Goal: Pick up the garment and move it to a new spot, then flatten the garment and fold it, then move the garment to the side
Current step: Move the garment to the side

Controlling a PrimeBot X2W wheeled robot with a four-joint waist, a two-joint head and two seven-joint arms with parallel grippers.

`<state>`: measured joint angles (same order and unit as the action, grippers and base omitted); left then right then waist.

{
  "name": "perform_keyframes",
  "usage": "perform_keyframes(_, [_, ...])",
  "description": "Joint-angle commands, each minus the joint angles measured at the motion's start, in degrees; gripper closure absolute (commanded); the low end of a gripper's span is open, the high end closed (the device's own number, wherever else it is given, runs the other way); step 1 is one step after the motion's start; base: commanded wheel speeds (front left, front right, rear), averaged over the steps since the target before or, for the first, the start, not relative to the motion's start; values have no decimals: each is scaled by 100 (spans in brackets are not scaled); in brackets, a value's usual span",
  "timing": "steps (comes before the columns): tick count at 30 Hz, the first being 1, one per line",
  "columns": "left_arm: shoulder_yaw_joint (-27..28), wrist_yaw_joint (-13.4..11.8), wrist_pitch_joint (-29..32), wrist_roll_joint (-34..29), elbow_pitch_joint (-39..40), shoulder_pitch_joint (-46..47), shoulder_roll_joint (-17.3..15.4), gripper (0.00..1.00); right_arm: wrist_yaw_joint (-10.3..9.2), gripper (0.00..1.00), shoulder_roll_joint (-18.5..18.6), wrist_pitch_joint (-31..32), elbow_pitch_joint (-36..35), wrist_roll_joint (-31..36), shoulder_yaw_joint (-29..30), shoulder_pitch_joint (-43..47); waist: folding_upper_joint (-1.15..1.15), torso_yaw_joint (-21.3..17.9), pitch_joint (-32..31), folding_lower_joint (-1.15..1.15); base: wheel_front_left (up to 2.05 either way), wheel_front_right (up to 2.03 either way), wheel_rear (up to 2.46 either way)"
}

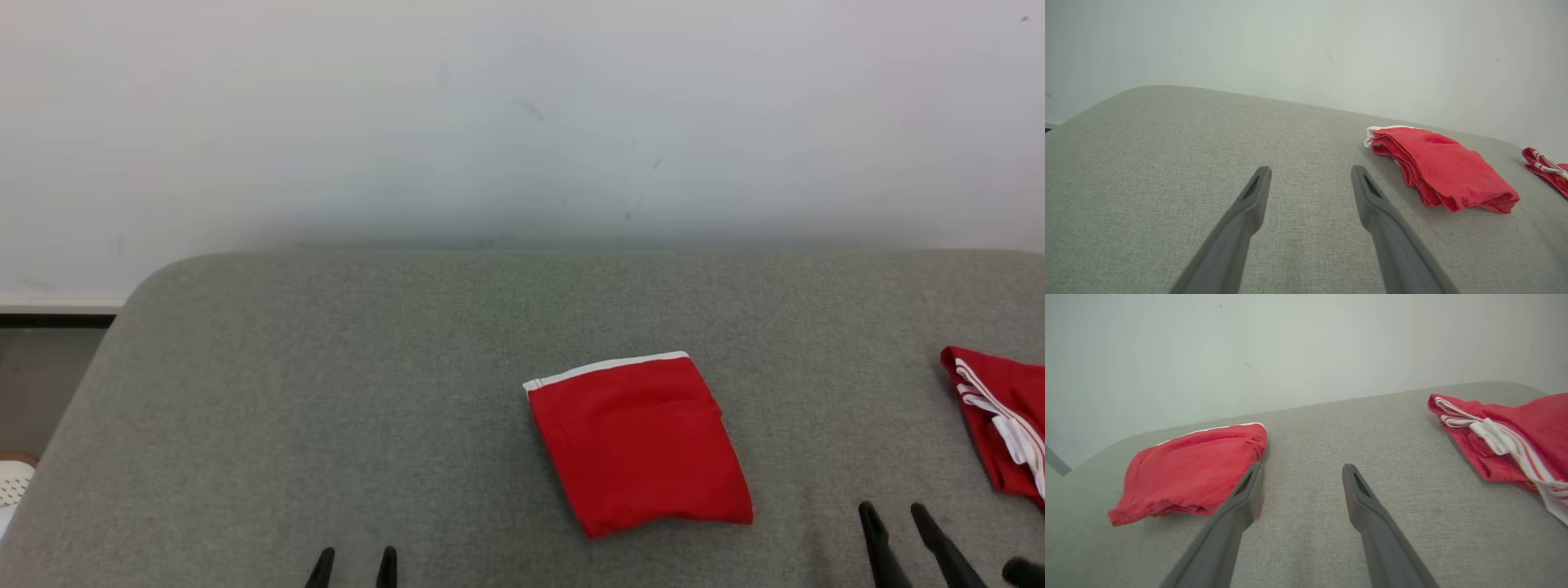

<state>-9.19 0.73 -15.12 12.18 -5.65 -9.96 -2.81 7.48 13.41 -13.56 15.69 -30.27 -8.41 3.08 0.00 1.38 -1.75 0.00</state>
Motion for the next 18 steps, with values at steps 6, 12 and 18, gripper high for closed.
perform_keyframes(6, [-136, 75, 2, -49, -63, 287, -19, 0, -4, 0, 944, 1618, -361, -2524, -519, -807, 0, 273, 487, 0, 0, 0, 0])
perform_keyframes(12, [-310, 75, 2, 29, -182, 590, -20, 0, -4, 0, 1426, 3552, -170, -3940, -633, -1630, 0, 647, 920, 0, 0, 0, 0])
perform_keyframes(18, [-612, 20, 2, 187, -280, 799, -20, 0, -3, 0, 1503, 4557, 446, -4371, -532, -2411, 0, 1106, 1184, 0, 0, 0, 0])
